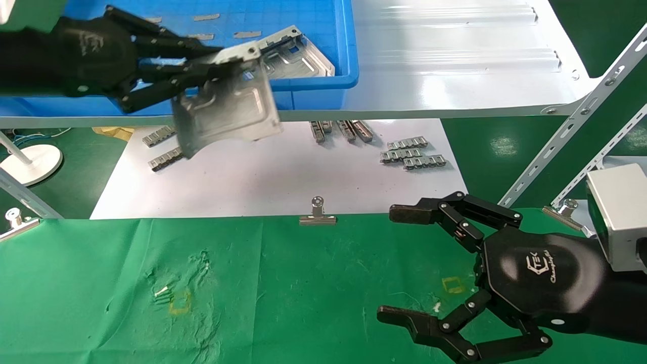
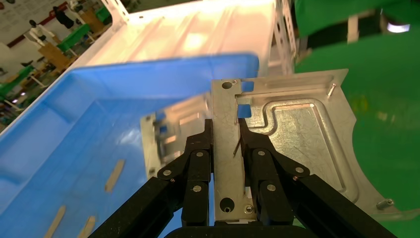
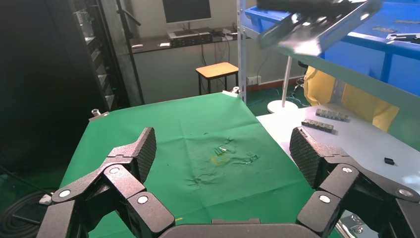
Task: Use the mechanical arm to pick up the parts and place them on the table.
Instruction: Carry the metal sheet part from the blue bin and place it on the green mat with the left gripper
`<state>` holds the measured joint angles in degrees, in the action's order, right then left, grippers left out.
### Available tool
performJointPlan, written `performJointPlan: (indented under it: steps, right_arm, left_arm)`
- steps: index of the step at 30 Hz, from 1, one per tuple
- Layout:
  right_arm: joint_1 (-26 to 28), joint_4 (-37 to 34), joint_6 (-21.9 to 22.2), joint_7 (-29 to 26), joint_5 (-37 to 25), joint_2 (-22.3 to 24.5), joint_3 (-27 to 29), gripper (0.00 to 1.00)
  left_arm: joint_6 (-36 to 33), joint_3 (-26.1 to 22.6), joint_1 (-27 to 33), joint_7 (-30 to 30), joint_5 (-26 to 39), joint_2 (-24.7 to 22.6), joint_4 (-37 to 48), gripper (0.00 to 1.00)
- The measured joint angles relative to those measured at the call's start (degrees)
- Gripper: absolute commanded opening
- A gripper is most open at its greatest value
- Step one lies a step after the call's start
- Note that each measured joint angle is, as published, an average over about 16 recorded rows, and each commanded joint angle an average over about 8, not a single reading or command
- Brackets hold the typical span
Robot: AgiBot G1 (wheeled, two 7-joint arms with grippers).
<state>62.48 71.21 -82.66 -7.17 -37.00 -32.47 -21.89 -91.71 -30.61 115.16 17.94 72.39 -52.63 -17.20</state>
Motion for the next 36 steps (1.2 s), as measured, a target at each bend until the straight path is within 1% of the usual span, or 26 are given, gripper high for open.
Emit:
performJointPlan:
  steps: [10, 16, 24, 28, 32, 33, 35, 36]
  right_arm:
    - [0.0, 0.0, 0.0, 0.0, 0.0, 0.0, 0.0, 1.00]
    - [0.0, 0.0, 0.0, 0.0, 0.0, 0.0, 0.0, 1.00]
    - [0.0, 0.0, 0.0, 0.0, 0.0, 0.0, 0.0, 1.00]
    - [0.0, 0.0, 0.0, 0.0, 0.0, 0.0, 0.0, 1.00]
    - [0.0, 0.0, 0.0, 0.0, 0.0, 0.0, 0.0, 1.00]
    - [0.0, 0.0, 0.0, 0.0, 0.0, 0.0, 0.0, 1.00]
    - [0.0, 0.0, 0.0, 0.0, 0.0, 0.0, 0.0, 1.00]
    - [0.0, 0.0, 0.0, 0.0, 0.0, 0.0, 0.0, 1.00]
  left_arm:
    - [-0.1, -6.3, -8.3, 4.2, -8.6, 9.7, -12.5, 0.00]
    - [0.2, -11.2, -12.6, 7.7, -11.9, 13.8, -17.3, 0.00]
    - [0.6, -18.2, -16.7, 14.6, -12.4, 15.0, -18.5, 0.00]
    - [1.0, -20.7, -18.8, 18.4, -12.6, 14.8, -17.2, 0.00]
    - [1.7, -22.1, -20.7, 22.0, -13.3, 14.2, -14.2, 0.00]
    - [1.8, -22.4, -21.1, 22.7, -13.6, 14.1, -13.3, 0.02]
    - [2.0, -22.7, -21.9, 24.0, -14.0, 13.7, -11.5, 0.12]
    - [2.2, -22.8, -22.2, 24.6, -14.1, 13.6, -10.7, 0.25]
